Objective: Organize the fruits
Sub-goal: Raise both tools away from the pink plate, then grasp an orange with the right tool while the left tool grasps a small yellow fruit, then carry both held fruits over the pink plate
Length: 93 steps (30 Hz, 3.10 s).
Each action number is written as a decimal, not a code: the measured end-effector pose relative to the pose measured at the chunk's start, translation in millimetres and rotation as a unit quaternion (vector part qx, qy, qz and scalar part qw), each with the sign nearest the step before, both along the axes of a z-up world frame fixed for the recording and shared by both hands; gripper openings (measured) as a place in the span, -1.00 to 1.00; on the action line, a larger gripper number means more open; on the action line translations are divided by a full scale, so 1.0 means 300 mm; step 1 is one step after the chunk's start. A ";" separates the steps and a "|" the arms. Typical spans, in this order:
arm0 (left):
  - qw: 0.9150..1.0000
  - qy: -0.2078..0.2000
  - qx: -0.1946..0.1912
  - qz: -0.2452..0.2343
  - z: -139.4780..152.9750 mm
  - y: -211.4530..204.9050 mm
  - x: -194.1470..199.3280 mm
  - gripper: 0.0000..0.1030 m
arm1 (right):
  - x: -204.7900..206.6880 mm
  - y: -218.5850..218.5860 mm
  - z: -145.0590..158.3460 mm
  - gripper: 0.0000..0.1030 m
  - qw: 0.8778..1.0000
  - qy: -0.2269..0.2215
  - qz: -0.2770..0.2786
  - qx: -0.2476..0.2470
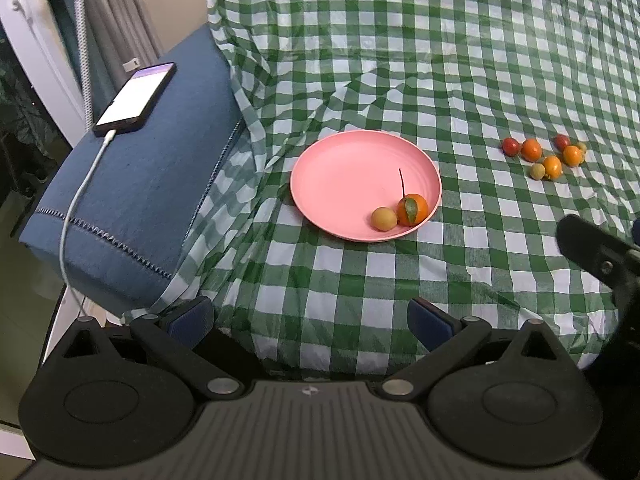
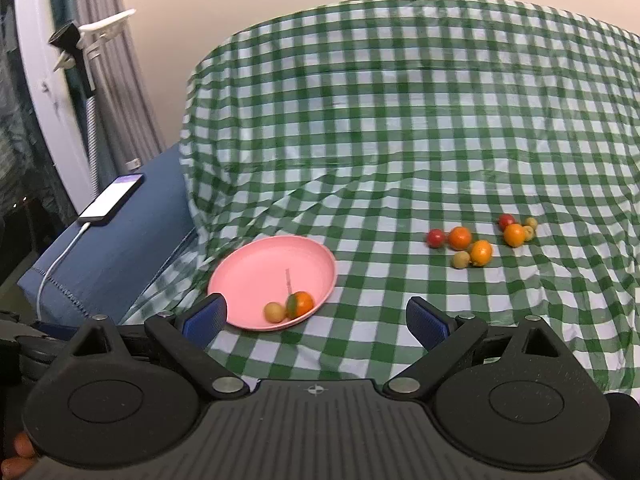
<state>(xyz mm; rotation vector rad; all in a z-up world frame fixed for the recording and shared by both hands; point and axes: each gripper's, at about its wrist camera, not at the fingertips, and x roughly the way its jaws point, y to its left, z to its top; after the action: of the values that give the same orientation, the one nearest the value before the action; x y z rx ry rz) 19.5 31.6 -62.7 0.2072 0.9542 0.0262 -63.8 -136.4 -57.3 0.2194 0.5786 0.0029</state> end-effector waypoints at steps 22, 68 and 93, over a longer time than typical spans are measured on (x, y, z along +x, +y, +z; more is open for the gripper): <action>0.988 0.057 -0.021 -0.140 -0.256 -0.653 0.525 1.00 | 0.260 -0.645 -0.291 0.93 0.971 0.040 -0.234 0.011; 0.980 0.029 -0.064 -0.187 -0.233 -0.622 0.486 -0.35 | 0.430 -0.693 -0.421 -0.22 0.981 0.040 -0.189 -0.026; 0.993 -0.024 -0.106 -0.042 0.063 -0.002 -0.010 -0.35 | 0.048 0.030 -0.043 -0.22 1.000 0.006 0.021 -0.021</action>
<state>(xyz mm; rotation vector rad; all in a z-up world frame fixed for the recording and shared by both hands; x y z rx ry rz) 16.4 31.1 -43.7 0.0502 0.8922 -0.1455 -49.4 -127.2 -70.3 0.1662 0.5946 0.0299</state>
